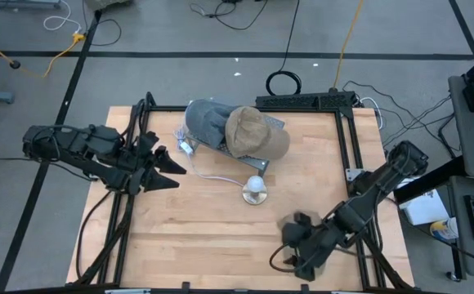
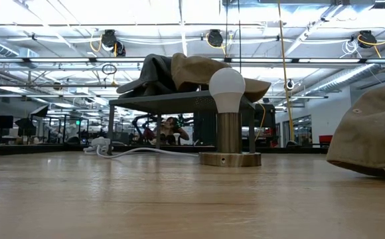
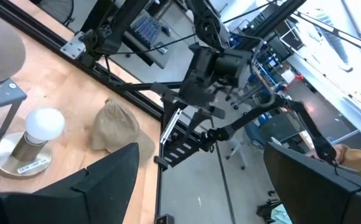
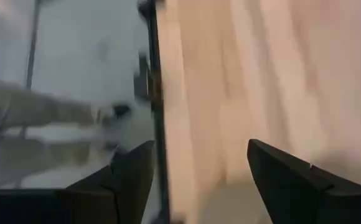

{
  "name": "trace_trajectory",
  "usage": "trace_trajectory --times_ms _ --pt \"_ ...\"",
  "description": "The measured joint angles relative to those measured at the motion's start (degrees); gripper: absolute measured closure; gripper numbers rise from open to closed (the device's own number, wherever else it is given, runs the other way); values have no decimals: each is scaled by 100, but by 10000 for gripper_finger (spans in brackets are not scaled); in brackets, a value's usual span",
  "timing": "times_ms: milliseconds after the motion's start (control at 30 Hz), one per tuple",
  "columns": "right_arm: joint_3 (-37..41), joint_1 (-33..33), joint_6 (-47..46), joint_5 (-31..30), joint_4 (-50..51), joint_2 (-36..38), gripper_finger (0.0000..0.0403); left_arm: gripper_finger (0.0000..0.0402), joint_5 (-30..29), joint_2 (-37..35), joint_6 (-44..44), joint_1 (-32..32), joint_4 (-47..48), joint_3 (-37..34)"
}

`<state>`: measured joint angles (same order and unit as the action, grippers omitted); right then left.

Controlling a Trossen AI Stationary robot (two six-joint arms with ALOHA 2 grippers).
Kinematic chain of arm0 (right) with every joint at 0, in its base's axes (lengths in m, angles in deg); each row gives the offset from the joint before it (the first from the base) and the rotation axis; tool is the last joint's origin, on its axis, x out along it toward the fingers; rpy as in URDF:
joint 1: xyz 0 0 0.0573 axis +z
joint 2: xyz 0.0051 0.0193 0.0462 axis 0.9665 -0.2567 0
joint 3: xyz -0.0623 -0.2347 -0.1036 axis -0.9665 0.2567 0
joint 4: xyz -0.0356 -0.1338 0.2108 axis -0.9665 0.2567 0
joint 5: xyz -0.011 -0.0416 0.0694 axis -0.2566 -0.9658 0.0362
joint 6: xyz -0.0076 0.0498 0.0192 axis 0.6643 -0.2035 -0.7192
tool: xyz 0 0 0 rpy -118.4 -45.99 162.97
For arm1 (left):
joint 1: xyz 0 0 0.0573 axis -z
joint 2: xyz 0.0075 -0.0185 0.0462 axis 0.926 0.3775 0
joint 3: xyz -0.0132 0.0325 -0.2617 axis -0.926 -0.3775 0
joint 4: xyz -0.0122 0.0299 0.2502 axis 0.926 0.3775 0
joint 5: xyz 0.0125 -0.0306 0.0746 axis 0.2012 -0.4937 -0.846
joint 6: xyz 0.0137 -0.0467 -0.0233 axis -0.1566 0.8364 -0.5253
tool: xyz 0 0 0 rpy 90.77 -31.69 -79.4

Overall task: Pick & Place hat
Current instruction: Stack the brown cap on the other brown cap on the shelf

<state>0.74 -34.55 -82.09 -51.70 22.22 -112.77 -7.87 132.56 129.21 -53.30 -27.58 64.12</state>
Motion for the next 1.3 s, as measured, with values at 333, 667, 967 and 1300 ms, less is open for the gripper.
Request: trace_trajectory --times_ms 333,667,967,1300 --pt "2 447 -2165 1975 1224 -372 166 52 292 2 -8 -2 14 0" --pt "2 1083 -3311 2028 -122 -1018 199 52 756 6 -41 -2 19 0" --pt "2 1457 -3829 2234 -2990 -1874 199 52 874 7 -53 -2 55 0" --pt "4 1439 -3642 2780 -6485 -2542 200 52 873 7 -32 -1 48 2"
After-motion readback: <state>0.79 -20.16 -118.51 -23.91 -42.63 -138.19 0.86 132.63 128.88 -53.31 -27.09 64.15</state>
